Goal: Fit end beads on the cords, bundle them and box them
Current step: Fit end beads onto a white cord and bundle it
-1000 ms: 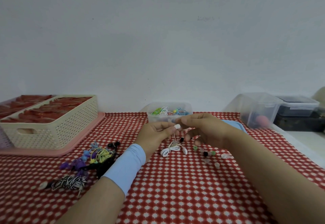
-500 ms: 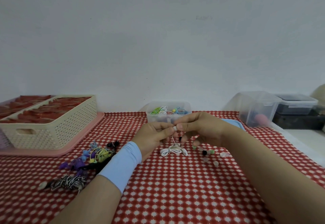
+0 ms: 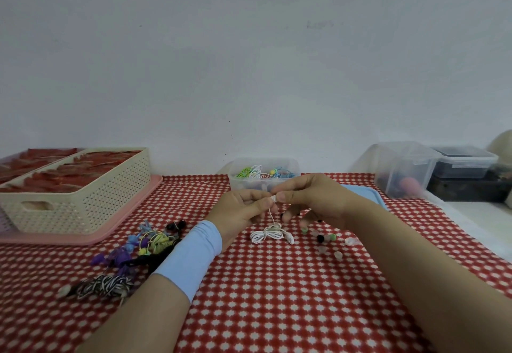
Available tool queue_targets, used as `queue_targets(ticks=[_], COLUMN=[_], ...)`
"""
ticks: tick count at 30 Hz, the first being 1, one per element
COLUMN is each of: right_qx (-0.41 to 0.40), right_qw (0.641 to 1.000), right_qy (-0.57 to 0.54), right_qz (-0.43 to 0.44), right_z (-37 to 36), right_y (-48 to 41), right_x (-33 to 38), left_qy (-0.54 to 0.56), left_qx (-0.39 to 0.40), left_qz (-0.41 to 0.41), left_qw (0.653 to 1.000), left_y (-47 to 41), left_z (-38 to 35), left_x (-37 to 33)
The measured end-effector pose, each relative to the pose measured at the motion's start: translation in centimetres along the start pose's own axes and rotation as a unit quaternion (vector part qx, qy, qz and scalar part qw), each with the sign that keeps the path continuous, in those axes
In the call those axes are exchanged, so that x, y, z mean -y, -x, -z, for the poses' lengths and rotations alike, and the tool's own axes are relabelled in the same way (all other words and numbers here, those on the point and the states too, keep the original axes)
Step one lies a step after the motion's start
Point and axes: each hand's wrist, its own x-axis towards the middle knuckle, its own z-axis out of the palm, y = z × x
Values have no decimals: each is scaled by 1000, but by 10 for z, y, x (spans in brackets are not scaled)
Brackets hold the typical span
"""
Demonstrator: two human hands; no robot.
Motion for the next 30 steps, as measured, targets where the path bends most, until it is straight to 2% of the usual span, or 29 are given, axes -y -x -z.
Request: queue_targets(ticks=[6,11,16,22,24,27,30], right_qx=[-27,-82,-64,-73,-60,-22,14], right_qw=[999,985,971,964,974,997,1000], right_qy=[38,129,198,213,183,65,14], right_qz=[23,82,121,140,116,46,20], right_z=[1,-1,-2,-3,-2,4,8], right_y=[2,-3,-3,-3,0,5,6], right_x=[1,-2,2,1,4,6,3], left_qy=[-17,-33,-22,-14,5,39,57], left_qx=[-15,-19,-21,-3,1,19,43], left_qz=[2,20,53,61,60,58,54], left_qw=[1000,999,998,998,998,997,996], left_y=[-3,-4,-6,-6,-5,-4,-3], left_z=[-1,-3,-2,-1,-1,0,-1], left_x=[2,2,7,7,6,3,1])
